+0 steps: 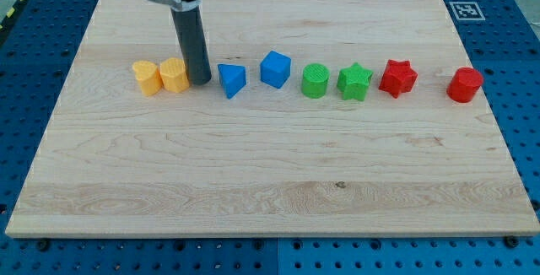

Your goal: Move the blue triangle diagonal to the blue cube

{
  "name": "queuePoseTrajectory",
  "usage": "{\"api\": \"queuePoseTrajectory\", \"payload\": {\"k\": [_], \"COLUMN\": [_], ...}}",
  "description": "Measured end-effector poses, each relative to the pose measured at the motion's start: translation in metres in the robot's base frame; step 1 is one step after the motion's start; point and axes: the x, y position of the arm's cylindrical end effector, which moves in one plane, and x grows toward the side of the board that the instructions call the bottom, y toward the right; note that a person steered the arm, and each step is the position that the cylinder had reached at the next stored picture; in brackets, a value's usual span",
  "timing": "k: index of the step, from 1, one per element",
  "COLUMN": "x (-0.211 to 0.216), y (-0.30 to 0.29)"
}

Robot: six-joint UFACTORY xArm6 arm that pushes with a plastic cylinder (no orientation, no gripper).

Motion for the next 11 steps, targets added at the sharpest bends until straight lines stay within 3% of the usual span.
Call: {"api": "queuePoseTrajectory", "payload": {"k": [2, 4, 5, 9, 11], "x": [0.027, -0.061, -0.064, 0.054, -0.039], "y": [0.01, 0.022, 0.022, 0.04, 0.033]}}
